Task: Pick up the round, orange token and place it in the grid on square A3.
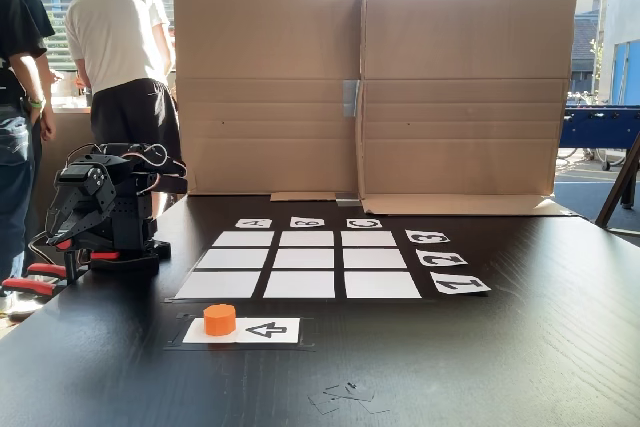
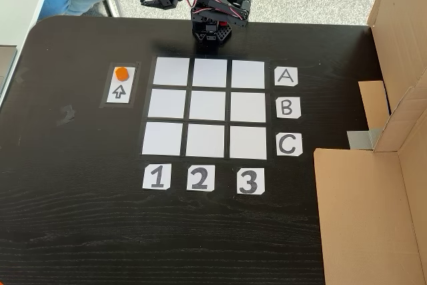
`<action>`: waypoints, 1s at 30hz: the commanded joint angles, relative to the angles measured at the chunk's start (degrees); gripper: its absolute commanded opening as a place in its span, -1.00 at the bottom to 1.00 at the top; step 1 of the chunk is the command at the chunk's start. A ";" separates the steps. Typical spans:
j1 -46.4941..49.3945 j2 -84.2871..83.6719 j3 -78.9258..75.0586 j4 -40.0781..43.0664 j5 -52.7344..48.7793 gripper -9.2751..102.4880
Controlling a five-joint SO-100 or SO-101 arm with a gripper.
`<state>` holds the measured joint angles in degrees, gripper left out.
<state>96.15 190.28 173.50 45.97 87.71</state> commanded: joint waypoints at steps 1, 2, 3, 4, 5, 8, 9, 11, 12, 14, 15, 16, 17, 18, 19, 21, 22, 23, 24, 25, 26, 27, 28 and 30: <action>4.48 0.35 -0.44 0.00 1.41 -0.84; 4.48 0.35 -0.44 0.00 1.41 -0.84; 4.48 0.35 -0.44 0.00 1.41 -0.84; 4.48 0.35 -0.44 0.00 1.41 -0.84; 4.48 0.35 -0.44 0.00 1.41 -0.84; 4.48 0.35 -0.44 0.00 1.41 -0.84; 4.48 0.35 -0.44 0.00 1.41 -0.84; 4.48 0.35 -0.44 0.00 1.41 -0.84; 4.48 0.35 -0.44 0.00 1.41 -0.84; 4.48 0.35 -0.44 0.00 1.41 -0.84; 4.48 0.35 -0.44 0.00 1.41 -0.84; 4.48 0.35 -0.44 0.00 1.41 -0.84; 4.48 0.35 -0.44 0.00 1.41 -0.84; 4.48 0.35 -0.44 0.00 1.41 -0.84; 4.48 0.35 -0.44 0.00 1.41 -0.84; 4.39 0.35 -0.44 0.00 1.32 -0.83; 4.39 0.35 -0.44 0.09 1.23 -0.82; 4.31 0.26 -0.53 0.26 1.14 -0.79; 4.13 0.18 -0.62 0.44 0.97 -0.74; 3.87 -0.09 -0.79 0.62 0.53 -0.70; 3.43 -1.05 -1.14 0.62 -0.35 -0.67; 2.90 -2.72 -1.93 0.62 -1.05 -0.65; 2.46 -4.48 -2.72 0.53 -2.20 -0.63; 1.93 -7.12 -4.31 0.18 -3.87 -0.61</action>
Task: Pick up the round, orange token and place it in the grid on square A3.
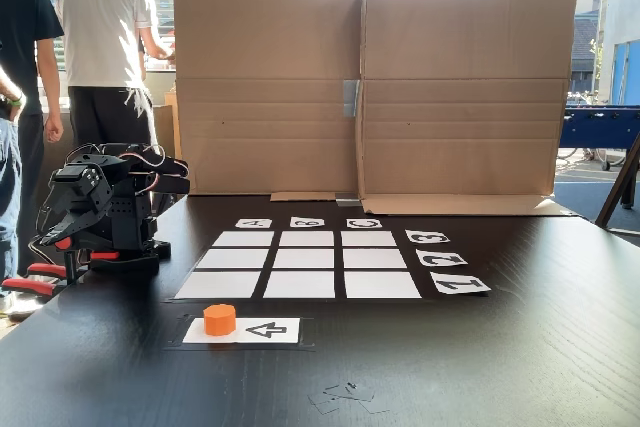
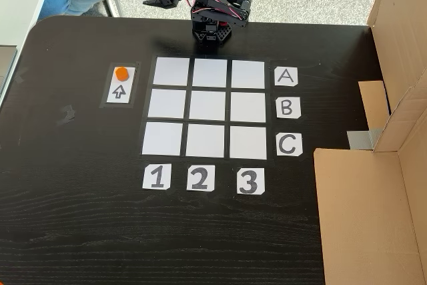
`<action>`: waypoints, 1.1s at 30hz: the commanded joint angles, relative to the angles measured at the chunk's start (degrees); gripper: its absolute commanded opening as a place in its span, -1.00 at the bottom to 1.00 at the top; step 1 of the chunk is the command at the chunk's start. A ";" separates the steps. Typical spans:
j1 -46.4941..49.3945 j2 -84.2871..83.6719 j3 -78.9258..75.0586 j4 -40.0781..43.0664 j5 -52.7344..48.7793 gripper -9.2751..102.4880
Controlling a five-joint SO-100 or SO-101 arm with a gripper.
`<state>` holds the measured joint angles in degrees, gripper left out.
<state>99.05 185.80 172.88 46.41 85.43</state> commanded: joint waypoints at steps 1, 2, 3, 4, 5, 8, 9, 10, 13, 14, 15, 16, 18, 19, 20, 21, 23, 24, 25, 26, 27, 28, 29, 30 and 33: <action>-1.23 -4.22 -4.57 -0.53 -1.58 -0.58; -1.58 -6.15 -5.80 -0.53 -1.93 -0.58; -1.85 -8.26 -7.12 -0.44 -2.64 -0.57; -2.11 -10.46 -8.61 0.09 -3.60 -0.55; -2.55 -12.74 -10.11 0.26 -3.87 -0.54; -4.75 -20.21 -15.56 0.97 -4.04 -0.53; -5.36 -22.24 -17.40 1.85 -4.04 -0.52; -5.98 -24.08 -19.60 2.99 -4.04 -0.52; -7.47 -30.15 -27.25 7.47 -4.04 -0.50; -7.91 -32.61 -30.41 9.58 -4.04 -0.48; -8.35 -35.33 -33.75 11.87 -4.04 -0.48; -8.88 -38.23 -37.27 14.15 -4.04 -0.48; -9.67 -44.03 -44.47 18.90 -4.13 -0.44; -10.02 -46.67 -47.81 21.18 -4.13 -0.42; -10.37 -49.04 -50.71 23.03 -4.22 -0.36; -10.72 -51.42 -53.44 24.70 -4.22 -0.31; -11.34 -55.81 -58.10 27.25 -4.57 -0.19; -11.60 -57.83 -60.12 28.48 -4.66 -0.13; -11.87 -59.77 -61.96 29.62 -4.66 -0.07; -12.04 -61.70 -63.72 30.85 -4.66 -0.02; -12.04 -63.63 -65.39 32.26 -4.66 0.03; -12.13 -65.48 -67.24 33.75 -4.75 0.08; -12.13 -67.50 -68.91 35.24 -4.92 0.12; -12.30 -69.43 -70.75 36.74 -5.01 0.17; -12.74 -75.67 -76.46 41.48 -5.10 0.36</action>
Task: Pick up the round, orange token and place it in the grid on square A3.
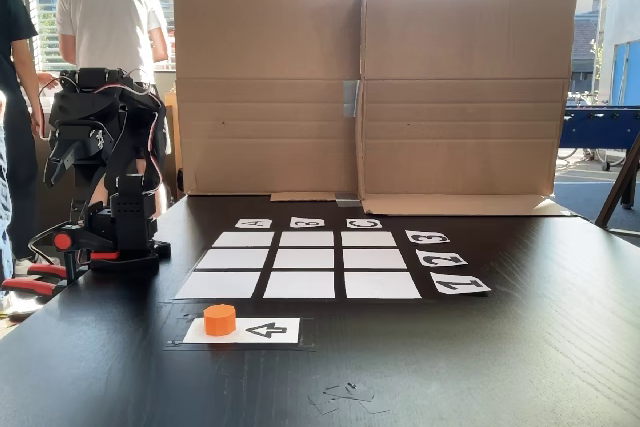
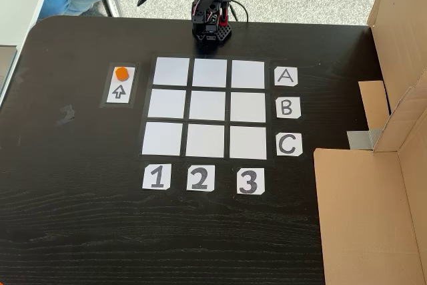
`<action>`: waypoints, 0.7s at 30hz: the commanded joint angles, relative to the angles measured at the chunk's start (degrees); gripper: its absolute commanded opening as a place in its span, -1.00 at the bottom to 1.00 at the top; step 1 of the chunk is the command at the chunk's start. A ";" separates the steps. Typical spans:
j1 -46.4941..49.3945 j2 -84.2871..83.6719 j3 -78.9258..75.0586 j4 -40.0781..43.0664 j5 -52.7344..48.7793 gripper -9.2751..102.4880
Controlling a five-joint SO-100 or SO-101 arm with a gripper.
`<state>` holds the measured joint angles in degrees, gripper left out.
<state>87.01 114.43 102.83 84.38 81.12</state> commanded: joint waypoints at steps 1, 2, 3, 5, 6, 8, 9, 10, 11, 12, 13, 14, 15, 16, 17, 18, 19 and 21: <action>-0.88 -6.15 -8.26 4.39 -0.88 0.41; -1.14 -7.82 -10.02 4.92 -0.88 0.44; -1.76 -9.23 -11.43 5.01 -0.88 0.46; -2.81 -11.51 -13.62 5.10 -1.14 0.48; -3.34 -12.48 -14.68 5.10 -1.67 0.48; -4.48 -14.24 -16.44 5.10 -2.90 0.49; -5.10 -15.03 -17.14 5.19 -3.52 0.49; -5.80 -15.73 -17.58 5.19 -4.48 0.49; -6.33 -16.35 -17.93 5.19 -5.36 0.51; -6.86 -16.96 -18.46 5.19 -6.15 0.51; -7.29 -17.67 -18.98 5.19 -6.94 0.51; -7.73 -18.37 -19.60 5.19 -7.56 0.51; -8.17 -19.16 -19.95 5.19 -8.00 0.51; -8.53 -19.95 -20.30 5.10 -8.35 0.51; -8.96 -20.92 -20.65 5.10 -8.53 0.51; -9.23 -21.80 -20.92 5.10 -8.61 0.51; -9.58 -22.76 -21.18 5.10 -8.79 0.51; -10.20 -24.70 -21.36 5.01 -9.32 0.52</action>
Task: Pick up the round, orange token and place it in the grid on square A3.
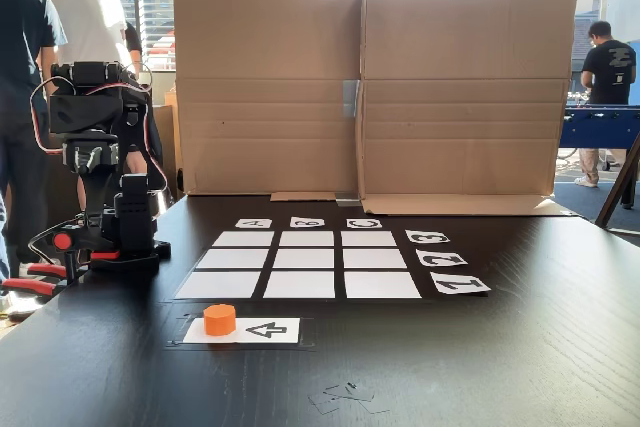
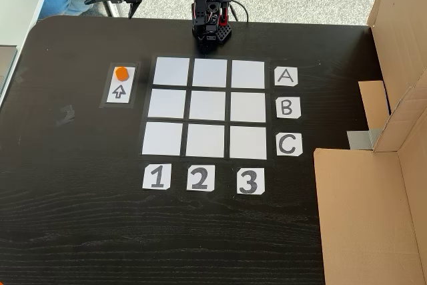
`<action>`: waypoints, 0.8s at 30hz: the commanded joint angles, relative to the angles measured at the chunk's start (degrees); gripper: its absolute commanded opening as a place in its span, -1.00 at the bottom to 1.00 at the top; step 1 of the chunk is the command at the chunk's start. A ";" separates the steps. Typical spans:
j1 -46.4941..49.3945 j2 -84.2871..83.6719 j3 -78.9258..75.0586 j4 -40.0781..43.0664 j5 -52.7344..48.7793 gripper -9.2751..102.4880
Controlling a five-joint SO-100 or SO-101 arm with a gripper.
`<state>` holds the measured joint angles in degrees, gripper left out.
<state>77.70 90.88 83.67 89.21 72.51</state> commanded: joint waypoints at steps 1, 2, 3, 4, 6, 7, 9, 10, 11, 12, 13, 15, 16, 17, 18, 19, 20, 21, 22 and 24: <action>-1.23 -2.02 -2.37 0.00 -0.70 0.52; -1.67 -2.90 -2.72 -0.09 -0.79 0.52; -2.20 -3.69 -3.08 -0.09 -1.05 0.52; -2.64 -4.39 -3.43 -0.09 -1.32 0.52; -3.69 -5.80 -4.31 -0.09 -1.85 0.52; -4.13 -6.50 -4.92 0.00 -2.29 0.52; -4.92 -7.73 -5.89 0.09 -3.69 0.52; -5.27 -8.44 -6.42 0.09 -4.48 0.52; -5.54 -8.96 -6.59 0.09 -5.80 0.52; -5.80 -9.58 -6.94 0.00 -6.94 0.52; -6.06 -10.20 -7.47 -0.09 -8.00 0.52; -6.50 -11.51 -8.88 -0.09 -9.84 0.51; -6.77 -12.30 -9.67 -0.09 -10.72 0.51; -7.12 -13.01 -10.28 -0.09 -12.04 0.51; -7.47 -13.71 -10.72 -0.09 -13.36 0.51; -7.82 -14.50 -11.34 -0.18 -14.33 0.50; -8.09 -15.21 -11.87 -0.18 -15.21 0.49; -8.44 -15.82 -12.04 -0.18 -16.70 0.48; -8.88 -16.35 -12.04 -0.26 -18.02 0.48; -9.84 -17.49 -12.74 -0.44 -19.78 0.48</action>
<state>69.17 74.09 73.92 89.21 55.02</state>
